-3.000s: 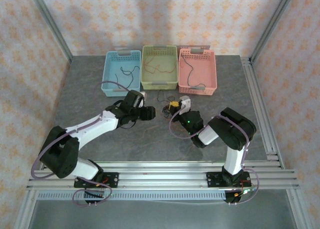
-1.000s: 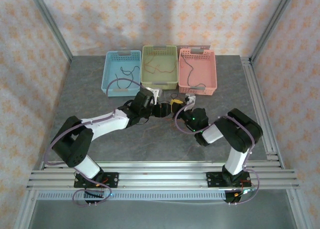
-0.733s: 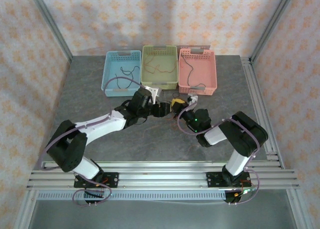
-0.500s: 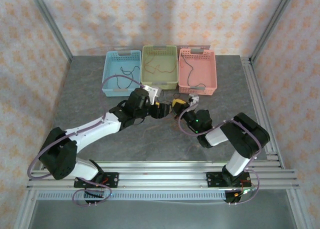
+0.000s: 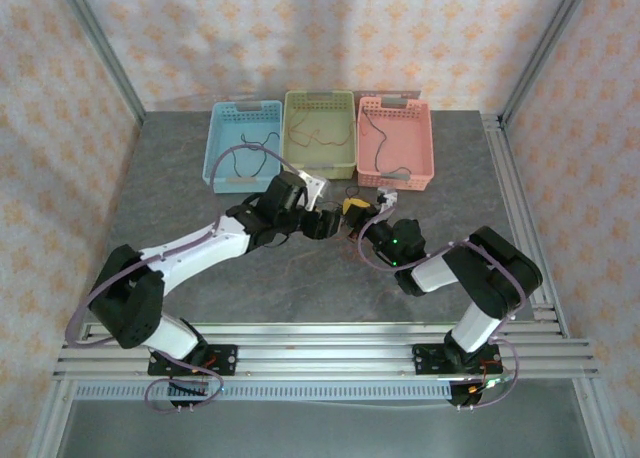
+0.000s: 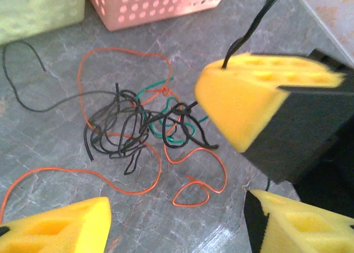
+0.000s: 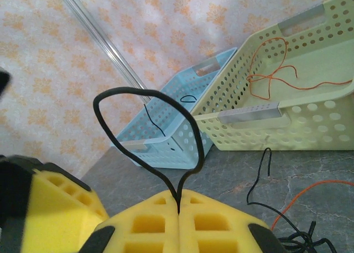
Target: Untangle the cables
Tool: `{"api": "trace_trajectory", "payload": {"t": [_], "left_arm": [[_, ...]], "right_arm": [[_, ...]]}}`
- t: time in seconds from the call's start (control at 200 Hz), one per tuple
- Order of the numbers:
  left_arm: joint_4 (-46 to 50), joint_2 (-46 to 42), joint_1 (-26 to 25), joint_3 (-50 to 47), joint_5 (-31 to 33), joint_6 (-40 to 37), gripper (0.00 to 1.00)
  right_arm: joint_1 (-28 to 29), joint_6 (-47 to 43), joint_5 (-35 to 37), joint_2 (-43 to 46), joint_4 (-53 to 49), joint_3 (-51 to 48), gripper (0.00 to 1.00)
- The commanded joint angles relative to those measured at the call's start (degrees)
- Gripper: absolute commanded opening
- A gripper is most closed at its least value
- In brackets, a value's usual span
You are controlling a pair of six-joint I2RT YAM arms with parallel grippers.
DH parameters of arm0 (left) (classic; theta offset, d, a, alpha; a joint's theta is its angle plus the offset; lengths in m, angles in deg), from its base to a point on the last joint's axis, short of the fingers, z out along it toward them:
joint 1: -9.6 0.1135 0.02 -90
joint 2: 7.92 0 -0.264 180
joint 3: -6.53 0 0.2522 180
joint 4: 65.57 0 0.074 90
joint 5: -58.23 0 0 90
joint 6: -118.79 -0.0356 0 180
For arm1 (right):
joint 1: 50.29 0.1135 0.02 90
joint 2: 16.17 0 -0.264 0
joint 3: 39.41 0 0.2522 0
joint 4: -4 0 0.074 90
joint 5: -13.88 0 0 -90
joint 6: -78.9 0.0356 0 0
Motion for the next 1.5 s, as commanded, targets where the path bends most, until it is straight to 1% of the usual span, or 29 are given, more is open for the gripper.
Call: {"api": "trace_trajectory", "payload": {"t": [0.0, 0.04, 0.105, 0.2, 0.325, 0.405, 0.435, 0.455, 0.545, 0.56, 0.666, 0.711, 0.796, 0.831, 0.931, 1.031, 1.106, 1.231, 1.281, 1.311, 1.346, 1.421, 1.441, 1.476, 1.496], "left_arm": [[0.8, 2.9, -0.4, 2.4, -1.5, -0.8, 0.6], [2.1, 3.7, -0.4, 3.4, -1.3, -0.9, 0.58], [2.9, 4.5, -0.4, 4.2, -1.2, -0.7, 0.57], [2.9, 5.2, -0.4, 4.9, -0.9, 2.4, 0.56], [-2.7, 5.5, -0.5, 2.9, -4.4, 11.9, 0.57], [-10.3, 2.6, -0.5, -2.7, -3.6, 16.8, 0.59], [-11.3, 1.8, -0.4, -3.9, -2.8, 16.9, 0.59], [-11.3, 1.5, -0.4, -4.2, -2.0, 18.4, 0.6], [-7.6, 2.0, -0.4, -3.1, 1.0, 17.6, 0.59], [-6.9, 2.3, -0.4, -2.7, 1.4, 16.0, 0.59], [-3.0, 3.4, -0.4, -0.1, 3.1, 13.4, 0.59], [-1.8, 3.9, -0.4, 0.9, 3.7, 11.2, 0.59], [2.7, 6.2, -0.4, 4.5, 6.4, 7.1, 0.59], [4.8, 7.5, -0.4, 6.2, 6.4, 6.2, 0.59], [7.7, 10.9, -0.4, 10.1, 3.7, 4.2, 0.57], [12.5, 13.7, -0.4, 14.0, 5.9, 3.5, 0.55], [13.7, 14.7, -0.4, 15.4, 6.3, 3.3, 0.54], [15.7, 16.2, -0.3, 17.3, 7.6, 3.4, 0.47], [17.2, 16.8, -0.3, 18.3, 9.0, 3.4, 0.4], [17.9, 17.2, -0.2, 18.7, 9.4, 3.5, 0.34], [18.0, 17.2, 0.1, 18.9, 9.4, 3.8, 0.32], [17.0, 17.0, 0.8, 18.4, 8.3, 4.7, 0.33], [16.5, 17.0, 0.9, 18.2, 7.8, 4.7, 0.36], [15.9, 17.0, 1.1, 18.1, 7.2, 4.9, 0.44], [15.7, 17.1, 1.3, 18.2, 6.7, 4.9, 0.45]], "right_arm": [[0.3, 0.5, -1.2, 1.4, 1.7, -0.1, 0.0], [0.2, 0.4, -1.1, 1.5, 1.7, -0.3, 0.0], [0.2, 0.3, -1.0, 1.5, 1.6, -0.3, 0.0], [0.2, 0.3, -0.8, 1.5, 1.6, -0.3, 0.0], [0.2, 0.4, -0.7, 1.4, 1.6, -0.2, 0.0], [0.2, 0.4, -0.5, 1.7, 1.7, -0.4, 0.0], [0.2, 0.4, -0.5, 1.8, 1.7, -0.5, 0.0], [0.2, 0.4, -0.5, 2.0, 1.6, -0.5, 0.0], [0.2, 0.4, -0.8, 2.3, 1.7, -0.5, 0.0], [0.3, 0.4, -0.8, 2.3, 1.7, -0.5, 0.0], [0.2, -0.1, -1.3, 2.5, 1.7, -0.5, 0.0], [0.2, 0.0, -1.0, 2.9, 1.7, -0.8, 0.0], [0.2, 0.0, -0.4, 3.8, 1.6, -1.2, 0.0], [0.2, 0.0, -0.4, 4.0, 1.7, -1.3, 0.0], [0.2, -0.2, -0.3, 3.9, 1.7, -1.3, 0.0], [0.3, -0.5, -0.1, 3.6, 1.6, -1.2, 0.0], [0.3, -0.7, -0.1, 3.3, 1.6, -1.1, 0.0], [0.2, -0.7, 0.8, 3.2, 1.6, -1.3, 0.0], [0.2, -0.7, 0.8, 3.3, 1.7, -1.3, 0.0], [0.3, -0.8, 0.9, 3.4, 1.7, -1.4, 0.0], [0.2, -0.7, 0.9, 3.5, 1.7, -1.4, 0.0], [0.2, -0.6, 0.9, 3.4, 1.7, -1.4, 0.0], [0.2, -0.7, 0.9, 3.4, 1.7, -1.4, 0.0], [0.3, -0.6, 0.9, 3.3, 1.7, -1.3, 0.0], [0.2, -0.6, 0.9, 3.3, 1.6, -1.3, 0.0]]}}
